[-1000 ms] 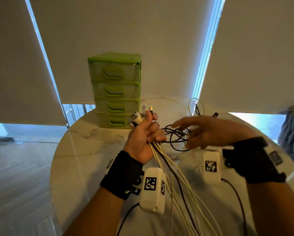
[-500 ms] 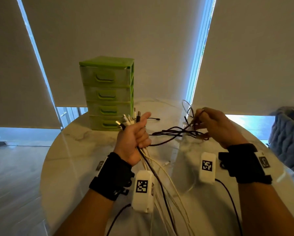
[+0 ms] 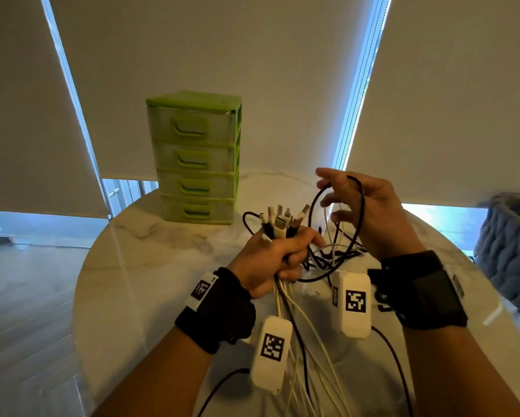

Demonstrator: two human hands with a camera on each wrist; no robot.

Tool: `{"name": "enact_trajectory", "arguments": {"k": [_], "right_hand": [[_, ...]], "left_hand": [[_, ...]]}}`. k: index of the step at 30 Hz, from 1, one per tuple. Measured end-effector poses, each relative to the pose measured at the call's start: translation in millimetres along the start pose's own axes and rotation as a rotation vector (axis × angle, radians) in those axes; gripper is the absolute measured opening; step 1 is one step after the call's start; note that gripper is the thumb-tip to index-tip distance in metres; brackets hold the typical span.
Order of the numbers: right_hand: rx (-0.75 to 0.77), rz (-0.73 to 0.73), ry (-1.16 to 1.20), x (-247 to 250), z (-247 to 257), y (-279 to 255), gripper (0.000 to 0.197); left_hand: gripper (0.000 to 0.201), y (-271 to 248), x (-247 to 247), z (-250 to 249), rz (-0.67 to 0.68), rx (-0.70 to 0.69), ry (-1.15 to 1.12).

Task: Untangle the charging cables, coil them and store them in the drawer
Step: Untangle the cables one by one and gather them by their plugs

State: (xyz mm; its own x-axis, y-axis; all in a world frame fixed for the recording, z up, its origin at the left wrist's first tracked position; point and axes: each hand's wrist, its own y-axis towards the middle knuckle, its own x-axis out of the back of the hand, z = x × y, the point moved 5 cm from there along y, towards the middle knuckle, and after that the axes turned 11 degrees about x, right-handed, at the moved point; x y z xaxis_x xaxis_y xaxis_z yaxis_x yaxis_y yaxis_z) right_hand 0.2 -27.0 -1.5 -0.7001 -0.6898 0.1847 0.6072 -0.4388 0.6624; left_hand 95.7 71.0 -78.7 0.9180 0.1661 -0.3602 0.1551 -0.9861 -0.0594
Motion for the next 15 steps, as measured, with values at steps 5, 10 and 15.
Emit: {"name": "enact_trajectory", "arguments": {"k": [5, 10, 15], "right_hand": [[-0.355, 0.736, -0.598, -19, -38, -21, 0.034], [-0.345, 0.535, -0.934, 40, -52, 16, 0.033], [-0.472, 0.328, -0.961, 93, -65, 33, 0.02]], "left_hand": [[0.018, -5, 18, -28, -0.075, -0.145, -0.247], [0.018, -28, 51, -61, -0.154, -0.309, -0.382], [0.022, -41, 62, -82, -0.214, -0.295, -0.324]]}}
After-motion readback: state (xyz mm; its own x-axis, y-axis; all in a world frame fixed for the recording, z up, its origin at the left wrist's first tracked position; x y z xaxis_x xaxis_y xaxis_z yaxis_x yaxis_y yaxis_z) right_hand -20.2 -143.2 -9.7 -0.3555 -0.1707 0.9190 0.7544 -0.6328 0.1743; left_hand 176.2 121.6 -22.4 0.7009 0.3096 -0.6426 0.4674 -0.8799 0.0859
